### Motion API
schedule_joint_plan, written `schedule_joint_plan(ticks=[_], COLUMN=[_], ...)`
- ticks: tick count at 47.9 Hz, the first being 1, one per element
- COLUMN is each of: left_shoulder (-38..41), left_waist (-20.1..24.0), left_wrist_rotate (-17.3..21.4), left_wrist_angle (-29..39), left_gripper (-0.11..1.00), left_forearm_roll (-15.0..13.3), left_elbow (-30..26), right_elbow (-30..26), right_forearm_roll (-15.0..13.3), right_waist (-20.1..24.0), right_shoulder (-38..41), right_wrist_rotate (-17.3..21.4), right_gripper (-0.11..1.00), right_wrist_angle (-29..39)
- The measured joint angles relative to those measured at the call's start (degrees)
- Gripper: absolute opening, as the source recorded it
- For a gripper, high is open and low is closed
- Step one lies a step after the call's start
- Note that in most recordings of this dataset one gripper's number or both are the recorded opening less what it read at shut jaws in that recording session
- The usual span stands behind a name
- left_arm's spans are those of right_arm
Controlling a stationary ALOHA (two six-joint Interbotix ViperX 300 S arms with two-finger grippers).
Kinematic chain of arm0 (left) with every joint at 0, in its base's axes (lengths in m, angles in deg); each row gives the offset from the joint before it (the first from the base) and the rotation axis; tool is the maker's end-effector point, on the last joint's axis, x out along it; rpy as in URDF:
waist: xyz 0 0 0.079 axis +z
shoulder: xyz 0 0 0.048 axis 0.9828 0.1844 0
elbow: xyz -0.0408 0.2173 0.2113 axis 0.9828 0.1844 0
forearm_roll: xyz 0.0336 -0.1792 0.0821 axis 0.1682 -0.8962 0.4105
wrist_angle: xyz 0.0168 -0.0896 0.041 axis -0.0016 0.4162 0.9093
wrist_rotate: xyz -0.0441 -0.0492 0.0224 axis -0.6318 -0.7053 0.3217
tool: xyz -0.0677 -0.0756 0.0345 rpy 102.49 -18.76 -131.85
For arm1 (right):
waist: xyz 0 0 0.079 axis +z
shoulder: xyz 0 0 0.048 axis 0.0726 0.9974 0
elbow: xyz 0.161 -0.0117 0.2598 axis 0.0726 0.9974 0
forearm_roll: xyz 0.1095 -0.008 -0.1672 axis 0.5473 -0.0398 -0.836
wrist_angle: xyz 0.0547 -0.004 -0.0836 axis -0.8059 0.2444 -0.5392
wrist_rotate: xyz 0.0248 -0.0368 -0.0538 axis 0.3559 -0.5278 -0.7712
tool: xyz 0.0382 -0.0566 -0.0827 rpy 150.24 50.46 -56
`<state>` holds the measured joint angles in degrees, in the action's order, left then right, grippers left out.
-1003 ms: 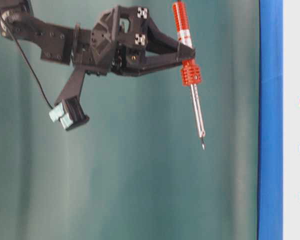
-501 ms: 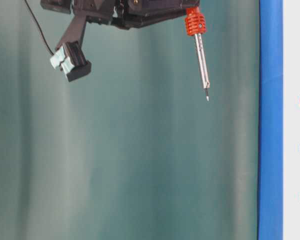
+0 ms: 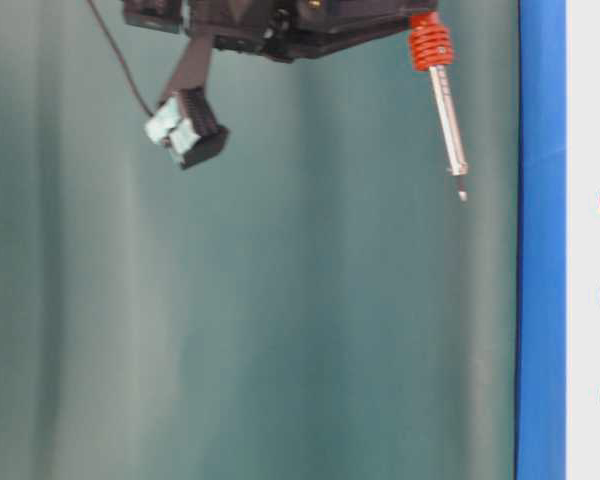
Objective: Touch the tip of the soldering iron to the mark.
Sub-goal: 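Raise the iron and move it right, lowering onto the rightmost red dot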
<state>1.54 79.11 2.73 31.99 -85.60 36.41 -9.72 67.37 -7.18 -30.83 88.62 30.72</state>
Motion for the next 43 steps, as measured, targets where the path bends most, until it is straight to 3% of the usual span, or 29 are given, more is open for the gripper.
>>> schedule_joint_plan(ticks=[21, 43], left_shoulder=[0.0, 0.0], left_waist=[0.0, 0.0], left_wrist_rotate=[0.0, 0.0], left_wrist_angle=[0.1, 0.0], left_gripper=[0.00, 0.00], left_forearm_roll=[0.0, 0.0], left_elbow=[0.0, 0.0], right_elbow=[4.2, 4.7], right_forearm_roll=[1.9, 2.1], right_waist=[0.0, -0.1], right_shoulder=[5.2, 9.1], right_wrist_rotate=[0.2, 0.1], right_gripper=[0.07, 0.07], right_wrist_angle=[-8.3, -9.7])
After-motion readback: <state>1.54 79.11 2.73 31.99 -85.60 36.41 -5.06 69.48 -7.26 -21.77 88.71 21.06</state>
